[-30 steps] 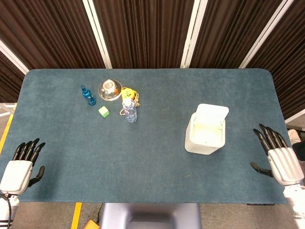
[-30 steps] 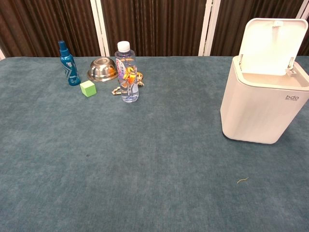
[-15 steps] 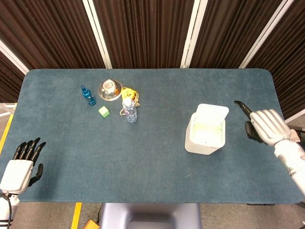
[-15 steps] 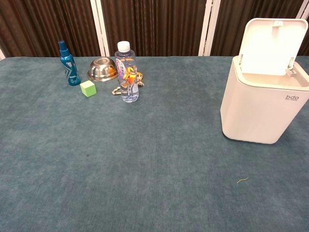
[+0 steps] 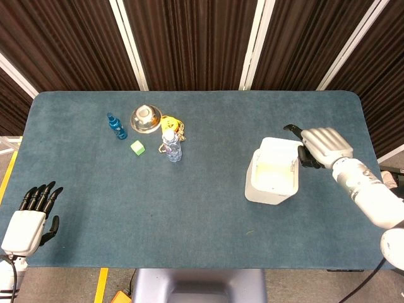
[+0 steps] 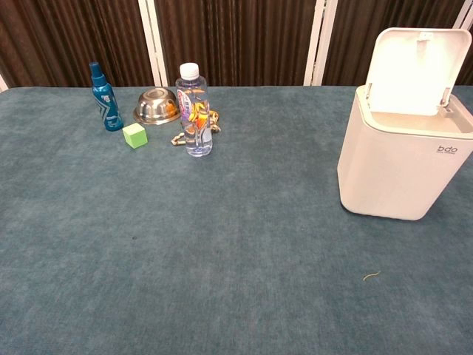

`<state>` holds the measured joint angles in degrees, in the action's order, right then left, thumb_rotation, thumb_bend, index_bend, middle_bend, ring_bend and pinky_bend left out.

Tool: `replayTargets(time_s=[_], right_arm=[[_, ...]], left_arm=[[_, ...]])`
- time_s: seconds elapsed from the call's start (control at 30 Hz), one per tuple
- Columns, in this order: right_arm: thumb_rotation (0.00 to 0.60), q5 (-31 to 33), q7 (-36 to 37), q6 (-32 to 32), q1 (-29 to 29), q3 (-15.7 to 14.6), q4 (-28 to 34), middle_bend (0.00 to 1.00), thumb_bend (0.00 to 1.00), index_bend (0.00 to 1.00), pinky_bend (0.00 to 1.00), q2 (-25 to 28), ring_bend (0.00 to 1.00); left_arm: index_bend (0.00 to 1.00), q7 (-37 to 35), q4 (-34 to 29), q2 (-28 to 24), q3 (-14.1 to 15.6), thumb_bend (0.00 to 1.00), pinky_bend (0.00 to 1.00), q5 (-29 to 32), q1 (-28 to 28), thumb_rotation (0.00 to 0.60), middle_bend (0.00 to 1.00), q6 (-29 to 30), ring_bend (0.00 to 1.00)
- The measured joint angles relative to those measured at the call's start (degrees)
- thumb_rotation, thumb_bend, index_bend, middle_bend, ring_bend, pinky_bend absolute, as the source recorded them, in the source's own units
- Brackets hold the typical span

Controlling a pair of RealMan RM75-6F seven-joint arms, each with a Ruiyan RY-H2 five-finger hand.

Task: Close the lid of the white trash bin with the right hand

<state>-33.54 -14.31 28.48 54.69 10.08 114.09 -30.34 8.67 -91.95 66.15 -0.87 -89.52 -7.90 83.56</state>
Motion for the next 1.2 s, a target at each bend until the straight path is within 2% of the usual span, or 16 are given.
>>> replayTargets(time_s=[0.2,0.4,0.57,0.87,1.2], right_arm=[[0.600,5.2,-4.6,4.1,3.6,-4.7,-1.7,1.00,0.85,0.26,1.00,-4.9,1.00],[0.600,7.5,-5.7,4.7,5.7,-6.6,-3.3,1.00,0.85,0.27,1.00,-7.4,1.00],[0.600,7.2,-5.6,3.5,6.1,-7.7,-3.1,1.00,0.85,0.29,1.00,-7.3,1.00],[0.600,0.0,-5.6,5.3,2.9,-9.3,0.4,1.00,0.85,0.31,1.00,-5.2,1.00],[0.600,-16.5,-6.7,11.2,-5.7,-11.2,7.3,1.00,0.85,0.30,1.00,-3.3,1.00]], left_arm=[[0.09,0.0,0.0,-0.1,0.1,0.59,0.10,0.0,0.0,0.600,0.00,0.0,0.00],[0.09,0.5,0.0,0.1,0.1,0.59,0.10,0.3,-0.3,0.600,0.00,-0.6,0.00],[0.09,0.6,-0.1,0.2,0.1,0.59,0.10,0.4,-0.3,0.600,0.00,-0.7,0.00],[0.09,0.7,-0.5,0.0,0.5,0.60,0.10,-0.2,-0.2,0.600,0.00,-0.5,0.00],[0.09,0.8,-0.8,-0.1,0.7,0.59,0.10,-0.7,-0.3,0.600,0.00,-0.5,0.00]])
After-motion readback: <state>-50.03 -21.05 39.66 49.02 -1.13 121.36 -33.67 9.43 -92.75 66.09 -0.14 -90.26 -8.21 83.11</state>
